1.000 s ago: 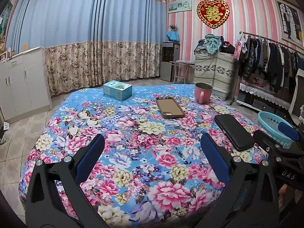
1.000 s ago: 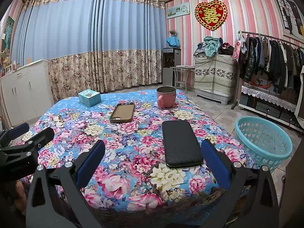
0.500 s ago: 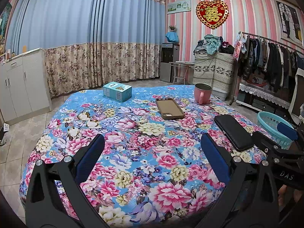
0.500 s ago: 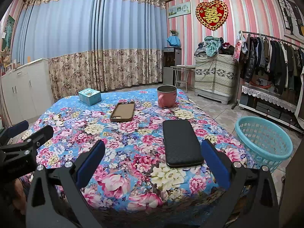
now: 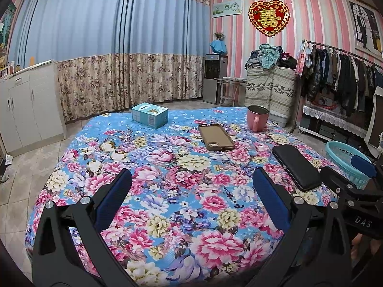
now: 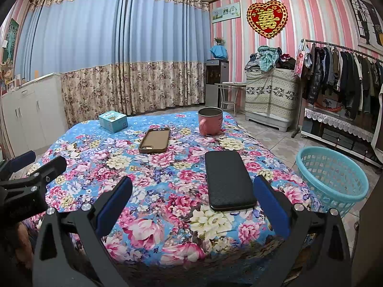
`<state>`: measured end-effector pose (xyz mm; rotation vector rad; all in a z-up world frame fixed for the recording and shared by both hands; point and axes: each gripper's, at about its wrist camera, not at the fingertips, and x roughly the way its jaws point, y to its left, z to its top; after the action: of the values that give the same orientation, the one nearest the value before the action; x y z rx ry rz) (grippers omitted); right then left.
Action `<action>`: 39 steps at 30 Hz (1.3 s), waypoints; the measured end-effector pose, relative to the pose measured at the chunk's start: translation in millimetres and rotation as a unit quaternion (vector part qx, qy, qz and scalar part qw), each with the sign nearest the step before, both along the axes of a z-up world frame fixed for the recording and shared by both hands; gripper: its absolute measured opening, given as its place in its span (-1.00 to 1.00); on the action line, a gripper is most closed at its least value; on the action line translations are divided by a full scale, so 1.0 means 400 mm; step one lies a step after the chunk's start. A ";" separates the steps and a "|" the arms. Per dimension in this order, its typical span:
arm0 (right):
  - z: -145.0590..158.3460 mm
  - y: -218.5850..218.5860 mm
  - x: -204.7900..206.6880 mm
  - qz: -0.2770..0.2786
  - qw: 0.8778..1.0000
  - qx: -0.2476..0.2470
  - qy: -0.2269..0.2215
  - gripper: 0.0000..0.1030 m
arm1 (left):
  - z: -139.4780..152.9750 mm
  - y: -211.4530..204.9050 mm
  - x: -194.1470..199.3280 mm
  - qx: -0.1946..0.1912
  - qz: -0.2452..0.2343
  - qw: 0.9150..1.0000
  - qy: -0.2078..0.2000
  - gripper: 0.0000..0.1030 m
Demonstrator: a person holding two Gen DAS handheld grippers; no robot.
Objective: Collect trash
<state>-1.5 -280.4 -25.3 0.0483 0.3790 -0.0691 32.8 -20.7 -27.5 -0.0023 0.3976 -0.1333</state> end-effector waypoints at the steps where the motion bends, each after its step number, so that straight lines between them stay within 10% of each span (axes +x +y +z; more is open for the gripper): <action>1: 0.000 0.001 0.001 0.000 1.000 0.000 0.000 0.91 | 0.000 0.000 0.000 0.000 0.000 1.000 0.000 0.90; 39: 0.001 -0.007 -0.008 -0.003 1.000 -0.001 -0.007 0.91 | 0.007 0.001 -0.006 0.003 0.009 1.000 -0.008 0.90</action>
<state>-4.9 -283.2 -25.0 0.0485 0.3656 -0.0747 30.6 -20.3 -24.7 0.0015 0.3830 -0.1136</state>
